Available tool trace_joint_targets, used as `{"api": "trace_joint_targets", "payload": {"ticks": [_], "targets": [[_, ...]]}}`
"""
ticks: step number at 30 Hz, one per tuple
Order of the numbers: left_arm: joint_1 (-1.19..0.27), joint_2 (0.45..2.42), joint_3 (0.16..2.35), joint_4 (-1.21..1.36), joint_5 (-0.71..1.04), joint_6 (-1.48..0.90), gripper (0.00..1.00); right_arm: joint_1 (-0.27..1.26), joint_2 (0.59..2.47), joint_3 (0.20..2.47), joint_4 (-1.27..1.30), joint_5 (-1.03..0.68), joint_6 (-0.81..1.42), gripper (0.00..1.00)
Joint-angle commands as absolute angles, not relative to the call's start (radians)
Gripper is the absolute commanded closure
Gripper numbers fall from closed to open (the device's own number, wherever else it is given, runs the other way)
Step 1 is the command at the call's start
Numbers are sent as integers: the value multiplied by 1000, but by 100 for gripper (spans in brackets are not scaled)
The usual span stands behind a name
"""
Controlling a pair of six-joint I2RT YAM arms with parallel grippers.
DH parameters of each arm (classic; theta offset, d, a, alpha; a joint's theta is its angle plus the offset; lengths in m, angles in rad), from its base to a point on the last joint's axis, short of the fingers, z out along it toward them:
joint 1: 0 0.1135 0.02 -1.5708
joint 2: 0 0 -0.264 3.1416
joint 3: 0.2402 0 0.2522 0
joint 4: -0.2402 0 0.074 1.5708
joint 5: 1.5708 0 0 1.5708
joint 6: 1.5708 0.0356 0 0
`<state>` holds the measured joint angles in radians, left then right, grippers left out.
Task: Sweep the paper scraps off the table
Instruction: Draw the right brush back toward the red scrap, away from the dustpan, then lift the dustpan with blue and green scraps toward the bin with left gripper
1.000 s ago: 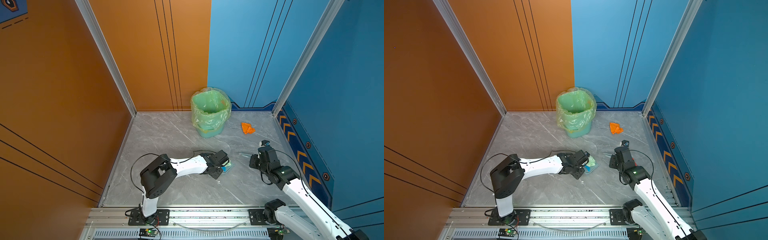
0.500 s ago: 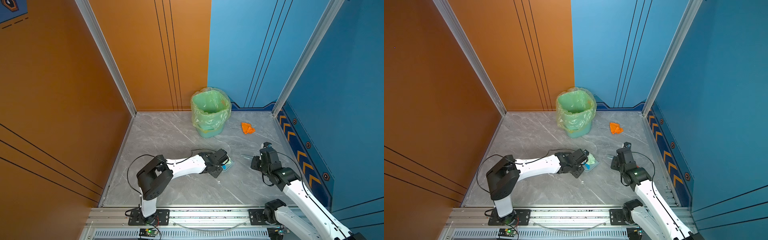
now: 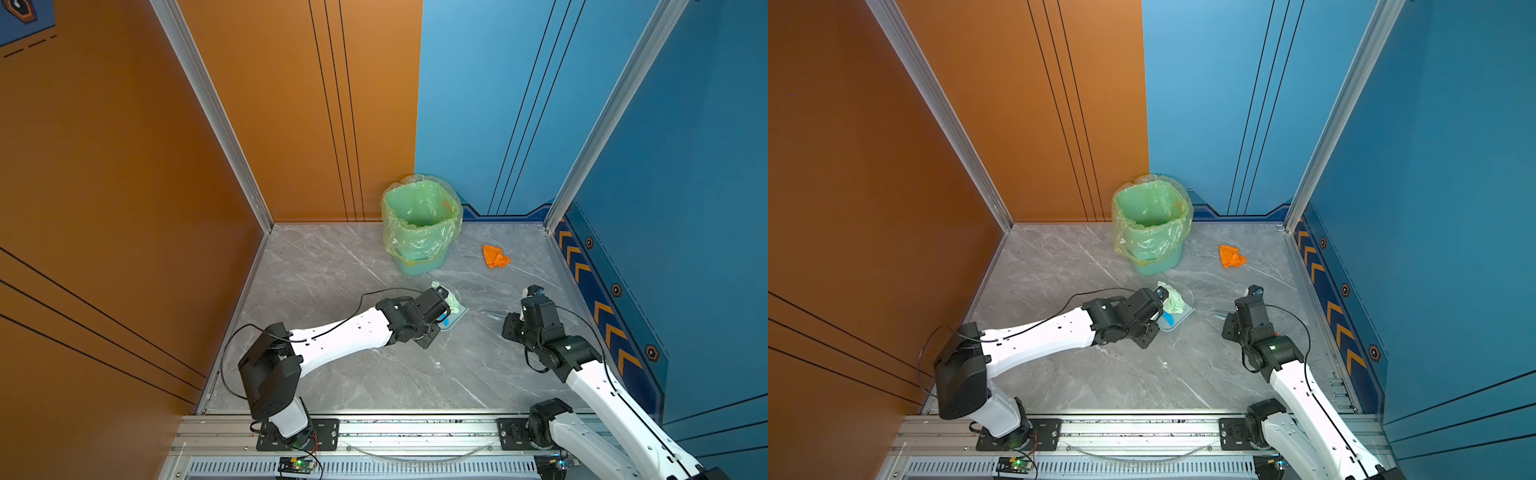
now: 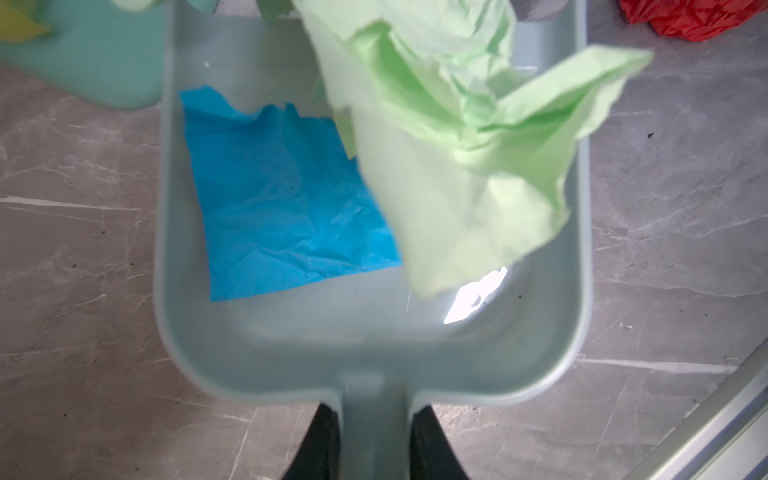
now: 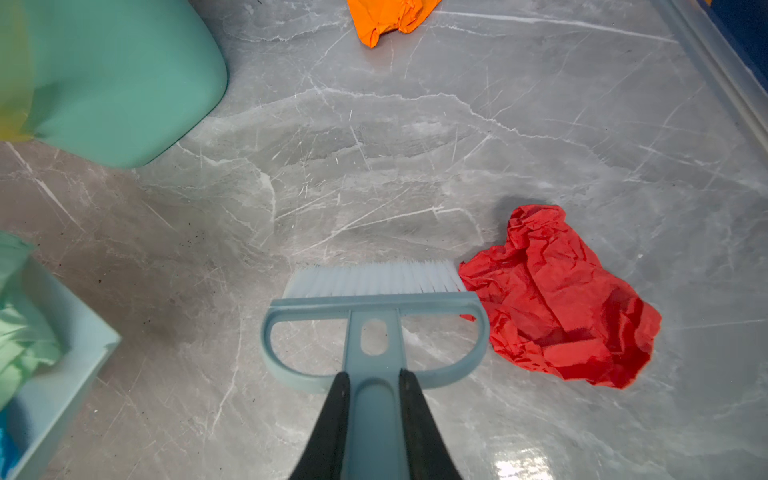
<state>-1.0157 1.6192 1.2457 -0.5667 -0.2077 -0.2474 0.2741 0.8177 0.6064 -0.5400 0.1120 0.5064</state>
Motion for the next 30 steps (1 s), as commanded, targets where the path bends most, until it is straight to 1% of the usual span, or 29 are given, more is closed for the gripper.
{"api": "trace_joint_targets", "payload": {"ticks": [1, 20, 30], "targets": [[-1016, 1578, 1263, -621, -249, -225, 100, 268, 821, 594, -539, 81, 520, 100], [-989, 1432, 1357, -760, -260, -203, 100, 259, 808, 581, -537, 71, 518, 100], [-983, 1371, 1388, -767, -276, -171, 100, 255, 800, 577, -535, 65, 518, 100]]}}
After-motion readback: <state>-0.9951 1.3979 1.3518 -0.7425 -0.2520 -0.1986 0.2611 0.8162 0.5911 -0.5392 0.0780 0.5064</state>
